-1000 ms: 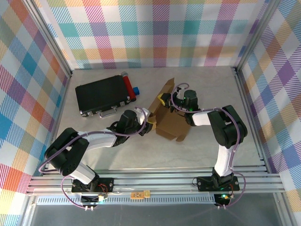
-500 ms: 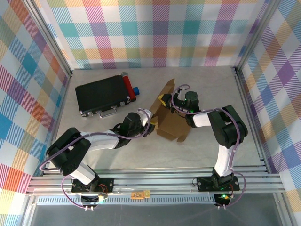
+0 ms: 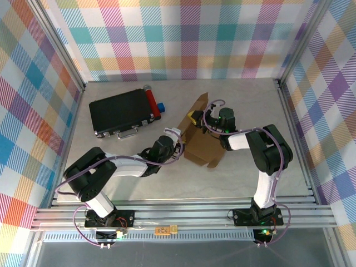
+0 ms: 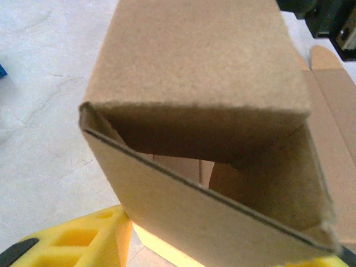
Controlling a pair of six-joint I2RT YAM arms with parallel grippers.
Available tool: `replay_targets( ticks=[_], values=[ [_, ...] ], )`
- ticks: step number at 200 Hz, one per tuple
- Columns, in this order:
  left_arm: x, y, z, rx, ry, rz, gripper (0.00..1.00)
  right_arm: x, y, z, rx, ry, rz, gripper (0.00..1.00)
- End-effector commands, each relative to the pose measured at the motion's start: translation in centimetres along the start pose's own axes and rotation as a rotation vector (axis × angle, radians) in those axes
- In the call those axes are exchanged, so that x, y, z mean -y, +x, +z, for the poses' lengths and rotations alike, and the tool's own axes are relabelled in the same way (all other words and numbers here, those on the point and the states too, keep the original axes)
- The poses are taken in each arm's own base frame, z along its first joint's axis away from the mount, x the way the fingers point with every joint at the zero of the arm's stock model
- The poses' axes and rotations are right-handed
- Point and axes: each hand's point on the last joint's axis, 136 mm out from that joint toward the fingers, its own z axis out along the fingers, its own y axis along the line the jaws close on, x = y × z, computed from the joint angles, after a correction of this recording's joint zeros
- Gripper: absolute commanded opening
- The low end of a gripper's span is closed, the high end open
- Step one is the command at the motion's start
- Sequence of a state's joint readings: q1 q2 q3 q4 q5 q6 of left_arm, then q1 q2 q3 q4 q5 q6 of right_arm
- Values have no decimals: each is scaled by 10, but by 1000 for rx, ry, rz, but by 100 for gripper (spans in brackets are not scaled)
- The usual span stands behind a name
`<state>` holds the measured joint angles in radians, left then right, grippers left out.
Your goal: Fold the paper box
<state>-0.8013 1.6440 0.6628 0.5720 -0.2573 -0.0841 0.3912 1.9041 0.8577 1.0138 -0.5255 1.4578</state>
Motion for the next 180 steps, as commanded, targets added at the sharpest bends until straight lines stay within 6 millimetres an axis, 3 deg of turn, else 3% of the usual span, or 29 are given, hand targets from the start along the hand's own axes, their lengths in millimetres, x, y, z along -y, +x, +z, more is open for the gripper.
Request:
replay_targets(
  ticks=[1,109,138,174,180],
  values=[
    [-4,-28,6,103,-79,-73,46,13,5,4,-20,19,29,0],
    [-43,-31,24,145,-405,-185,38,10,8,16,51,21,84,0],
    [-49,-30,29,138,-469,-166,28,9,6,19,66,28,102,0],
    [-55,-28,32,116,-524,-148,0,0,5,20,78,34,110,0],
    [-56,-26,32,108,-536,-145,0,-1,5,20,81,38,111,0]
  ],
)
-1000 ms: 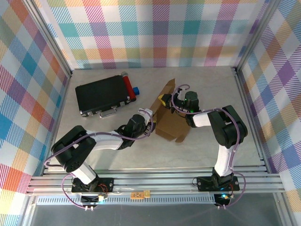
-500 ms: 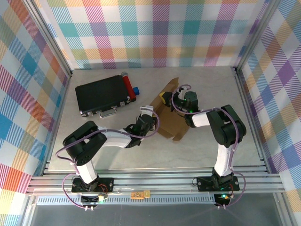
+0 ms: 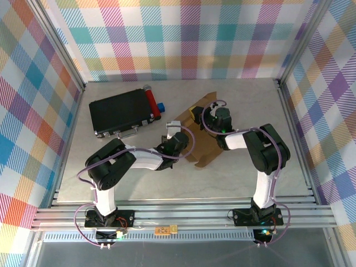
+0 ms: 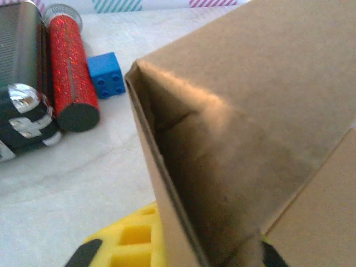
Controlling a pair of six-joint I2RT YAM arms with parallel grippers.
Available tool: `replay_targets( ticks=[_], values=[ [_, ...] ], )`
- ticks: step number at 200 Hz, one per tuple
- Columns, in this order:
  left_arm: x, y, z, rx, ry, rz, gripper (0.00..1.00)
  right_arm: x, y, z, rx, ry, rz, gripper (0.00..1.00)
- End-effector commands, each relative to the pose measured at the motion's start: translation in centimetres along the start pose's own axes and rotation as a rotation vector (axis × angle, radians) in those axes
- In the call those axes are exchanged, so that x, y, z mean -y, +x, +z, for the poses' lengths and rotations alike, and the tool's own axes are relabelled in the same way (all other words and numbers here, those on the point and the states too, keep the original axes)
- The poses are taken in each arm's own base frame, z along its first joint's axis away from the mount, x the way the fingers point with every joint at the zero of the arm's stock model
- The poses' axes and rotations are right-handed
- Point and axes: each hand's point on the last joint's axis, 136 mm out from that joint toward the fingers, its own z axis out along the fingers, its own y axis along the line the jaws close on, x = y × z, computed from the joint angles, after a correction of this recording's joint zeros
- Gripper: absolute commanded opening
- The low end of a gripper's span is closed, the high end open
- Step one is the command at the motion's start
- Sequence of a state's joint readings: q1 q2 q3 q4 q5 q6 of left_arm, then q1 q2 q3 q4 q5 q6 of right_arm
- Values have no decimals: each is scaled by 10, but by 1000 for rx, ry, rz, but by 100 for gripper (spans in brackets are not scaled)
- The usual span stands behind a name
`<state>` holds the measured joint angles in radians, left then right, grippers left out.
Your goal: Fold the paper box
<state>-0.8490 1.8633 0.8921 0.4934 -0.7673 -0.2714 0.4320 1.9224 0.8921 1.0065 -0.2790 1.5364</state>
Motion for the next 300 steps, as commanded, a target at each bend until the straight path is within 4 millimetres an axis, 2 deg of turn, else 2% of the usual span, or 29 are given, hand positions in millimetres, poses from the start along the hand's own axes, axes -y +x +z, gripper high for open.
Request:
replay_targets(
  ticks=[1,67,95,102,121,128,146,175,206,257,279,300],
  values=[
    [-8,-8,7,15,-74,-17,0,3,33,3,-122,45,38,0],
    [-31,-2,8,-80,-264,78,0,-5,35,-4,-90,76,43,0],
    [-36,-9,4,-90,-280,112,0,-14,30,-19,-28,124,20,40],
    [-38,-13,1,-95,-277,118,0,-21,27,-28,-5,156,-5,51],
    [-43,-29,-6,-135,-250,125,0,-42,16,-56,53,268,-91,72],
    [-45,-34,-9,-148,-230,131,0,-49,10,-68,80,303,-122,77],
    [-48,-43,-17,-199,-157,133,0,-72,-4,-99,136,375,-190,83],
    [-64,-49,-26,-347,-91,128,0,-103,-20,-141,192,458,-265,88],
    [-65,-64,-33,-452,24,83,0,-109,-27,-167,196,530,-277,85],
    [-49,-102,-49,-508,190,64,0,-113,-28,-193,194,621,-326,80],
    [-40,-107,-57,-542,277,54,0,-116,-29,-199,185,657,-352,77],
    [-31,-104,-65,-606,352,57,0,-130,-30,-203,183,656,-410,72]
  ],
)
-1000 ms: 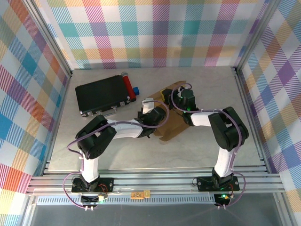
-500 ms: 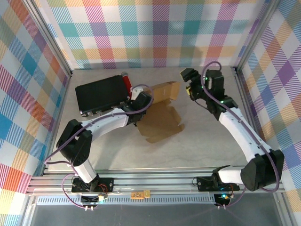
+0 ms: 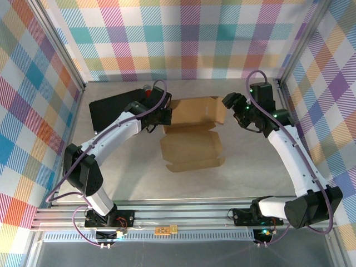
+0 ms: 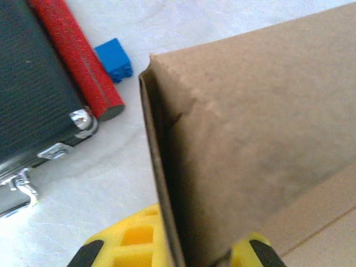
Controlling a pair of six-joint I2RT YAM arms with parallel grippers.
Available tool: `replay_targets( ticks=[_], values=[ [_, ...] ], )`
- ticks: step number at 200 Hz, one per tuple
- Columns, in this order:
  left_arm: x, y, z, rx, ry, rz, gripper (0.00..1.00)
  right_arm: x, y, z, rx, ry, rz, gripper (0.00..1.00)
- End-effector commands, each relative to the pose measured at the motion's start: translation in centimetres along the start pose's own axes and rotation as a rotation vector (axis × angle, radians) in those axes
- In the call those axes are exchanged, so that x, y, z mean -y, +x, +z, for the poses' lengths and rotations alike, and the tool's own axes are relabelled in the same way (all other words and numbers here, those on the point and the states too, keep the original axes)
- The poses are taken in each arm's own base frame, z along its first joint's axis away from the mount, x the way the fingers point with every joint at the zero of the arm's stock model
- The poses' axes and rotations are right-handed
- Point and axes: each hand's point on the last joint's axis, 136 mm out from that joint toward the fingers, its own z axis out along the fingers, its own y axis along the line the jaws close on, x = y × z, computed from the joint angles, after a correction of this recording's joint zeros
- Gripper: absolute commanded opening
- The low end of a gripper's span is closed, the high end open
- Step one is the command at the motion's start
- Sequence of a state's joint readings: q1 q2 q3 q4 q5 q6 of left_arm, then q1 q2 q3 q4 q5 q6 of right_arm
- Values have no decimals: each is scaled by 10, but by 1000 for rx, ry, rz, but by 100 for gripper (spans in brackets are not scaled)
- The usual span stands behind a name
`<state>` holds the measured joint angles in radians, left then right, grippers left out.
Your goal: Fold the paper box
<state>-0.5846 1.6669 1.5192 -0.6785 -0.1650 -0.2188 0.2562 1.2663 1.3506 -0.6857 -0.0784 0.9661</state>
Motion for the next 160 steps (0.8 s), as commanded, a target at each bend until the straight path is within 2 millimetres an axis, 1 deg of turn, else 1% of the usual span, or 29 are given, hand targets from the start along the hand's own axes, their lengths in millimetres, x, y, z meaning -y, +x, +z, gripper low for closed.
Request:
replay_targets(
  ticks=[1,18,31,41,75,103,128,141,160],
  values=[
    [13,11,-15,-100,119,29,0,-3,-7,-16,15,30,-90,72],
    [14,13,-18,-121,125,29,0,-12,-15,-21,29,23,-106,68],
    [16,12,-21,-113,140,26,0,-17,-18,-18,17,10,-100,63],
    [18,12,-21,-117,151,28,0,-21,-21,-11,-3,-3,-91,60],
    [22,9,-24,-110,170,26,0,-30,-17,22,-126,-6,-58,58],
    [24,7,-23,-105,176,24,0,-31,-17,47,-178,1,-34,56],
    [25,8,-21,-108,178,25,0,-30,-16,62,-212,16,-25,58],
    [24,8,-20,-108,174,28,0,-32,-9,67,-264,10,-7,57],
    [24,7,-20,-106,172,31,0,-27,1,71,-305,16,33,56]
  ],
)
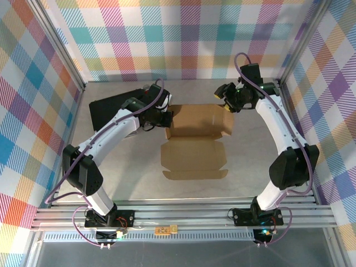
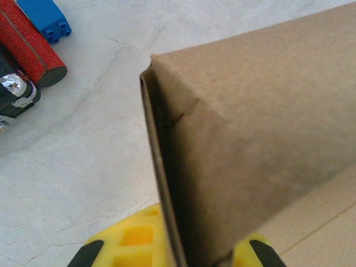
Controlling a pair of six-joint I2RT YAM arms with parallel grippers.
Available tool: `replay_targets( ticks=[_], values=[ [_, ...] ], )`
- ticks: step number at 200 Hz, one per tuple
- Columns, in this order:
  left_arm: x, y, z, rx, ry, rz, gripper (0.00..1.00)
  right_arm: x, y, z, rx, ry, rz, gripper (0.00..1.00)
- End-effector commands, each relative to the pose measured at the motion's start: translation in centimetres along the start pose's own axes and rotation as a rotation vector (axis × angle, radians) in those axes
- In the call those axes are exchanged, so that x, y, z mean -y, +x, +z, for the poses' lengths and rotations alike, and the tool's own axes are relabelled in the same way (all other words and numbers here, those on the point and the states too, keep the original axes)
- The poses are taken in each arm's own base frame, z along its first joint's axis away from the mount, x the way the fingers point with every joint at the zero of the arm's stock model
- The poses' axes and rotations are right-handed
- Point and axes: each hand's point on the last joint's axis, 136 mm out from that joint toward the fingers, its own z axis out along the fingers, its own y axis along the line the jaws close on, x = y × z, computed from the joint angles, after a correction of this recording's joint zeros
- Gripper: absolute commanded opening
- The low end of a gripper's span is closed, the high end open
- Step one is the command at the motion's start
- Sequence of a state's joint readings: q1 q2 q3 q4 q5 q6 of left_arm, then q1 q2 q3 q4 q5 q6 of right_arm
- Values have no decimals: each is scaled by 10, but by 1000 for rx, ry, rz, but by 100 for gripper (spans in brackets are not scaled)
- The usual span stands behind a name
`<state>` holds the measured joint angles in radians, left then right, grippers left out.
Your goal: Fold the paper box
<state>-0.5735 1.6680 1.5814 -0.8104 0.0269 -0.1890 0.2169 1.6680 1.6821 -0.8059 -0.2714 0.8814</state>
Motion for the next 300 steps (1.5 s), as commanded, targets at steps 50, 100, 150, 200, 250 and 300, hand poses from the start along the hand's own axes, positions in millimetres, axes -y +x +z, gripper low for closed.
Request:
replay_targets(
  ticks=[50,100,150,200,250,300],
  values=[
    [1,-13,-4,25,2,8,0,1,33,-3,-114,-52,121,51],
    [5,-15,-5,31,12,14,0,-4,33,5,-129,-82,186,43],
    [11,-13,-6,37,7,33,0,-13,32,12,-157,-132,302,37],
    [13,-14,-9,48,0,40,0,-10,32,16,-154,-141,410,15],
    [10,-11,-11,48,-14,41,0,-10,32,15,-149,-149,461,6],
    [2,-11,-15,48,-60,33,0,10,30,-18,-26,-85,324,51]
  ],
)
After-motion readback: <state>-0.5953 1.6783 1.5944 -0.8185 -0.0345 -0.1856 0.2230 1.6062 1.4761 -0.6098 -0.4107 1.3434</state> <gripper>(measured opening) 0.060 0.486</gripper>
